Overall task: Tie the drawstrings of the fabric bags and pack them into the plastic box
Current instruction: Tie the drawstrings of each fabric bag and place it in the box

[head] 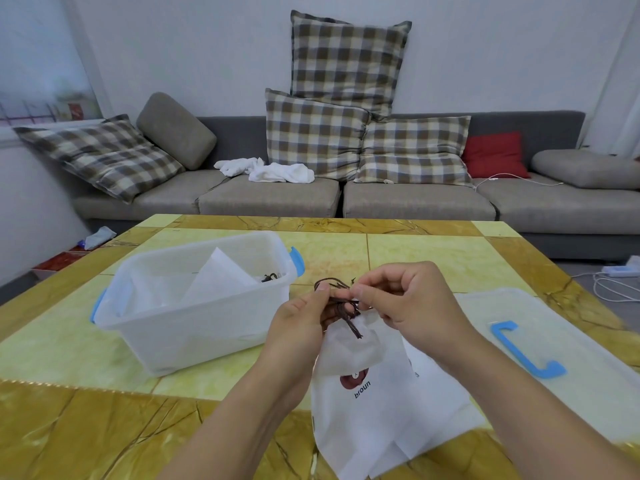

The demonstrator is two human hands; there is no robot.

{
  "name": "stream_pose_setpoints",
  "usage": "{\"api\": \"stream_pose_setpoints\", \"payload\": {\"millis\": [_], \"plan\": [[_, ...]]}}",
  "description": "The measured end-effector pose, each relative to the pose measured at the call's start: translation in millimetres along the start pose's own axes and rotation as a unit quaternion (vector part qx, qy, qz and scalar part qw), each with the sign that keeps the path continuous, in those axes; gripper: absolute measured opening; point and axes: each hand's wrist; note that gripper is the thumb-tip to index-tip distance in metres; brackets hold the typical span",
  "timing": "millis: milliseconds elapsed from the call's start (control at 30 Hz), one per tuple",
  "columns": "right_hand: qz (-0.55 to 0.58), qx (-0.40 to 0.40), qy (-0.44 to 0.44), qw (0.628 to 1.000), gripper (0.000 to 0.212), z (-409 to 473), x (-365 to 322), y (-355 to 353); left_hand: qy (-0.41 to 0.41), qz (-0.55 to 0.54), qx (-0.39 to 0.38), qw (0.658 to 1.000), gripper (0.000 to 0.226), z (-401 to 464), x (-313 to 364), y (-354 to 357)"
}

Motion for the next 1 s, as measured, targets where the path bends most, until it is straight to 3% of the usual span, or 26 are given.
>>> {"api": "stream_pose_setpoints", "payload": {"millis": [133,367,667,1000], "plan": [[0.027,0.053,-0.054,0.997,0.006,-1,1,9,-0.003,-0.012,-0.001,1.0,0.036,0,-1,1],[0.016,-0.003,-0.02,1.0,0.015,-2,-2,9,0.002,-0.006,-0.025,1.0,0.04,-1,-3,1],[0.003,0.002,0.016,1.0,0.013,-3,-3,6,0.013,0.001,-0.022,1.0,0.042,-2,-8,2],[-0.042,-0.032,-0.007,0.999,0.016,-2,-7,-5,-0.035,-0.053,0.01,0.998,0.021,-8,-9,7]]}}
Point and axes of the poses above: each hand's wrist, its own z-axis towards the middle knuckle, its own y-axis out of the palm, x = y × z, and after that the axes turned 1 degree about x, right-handed
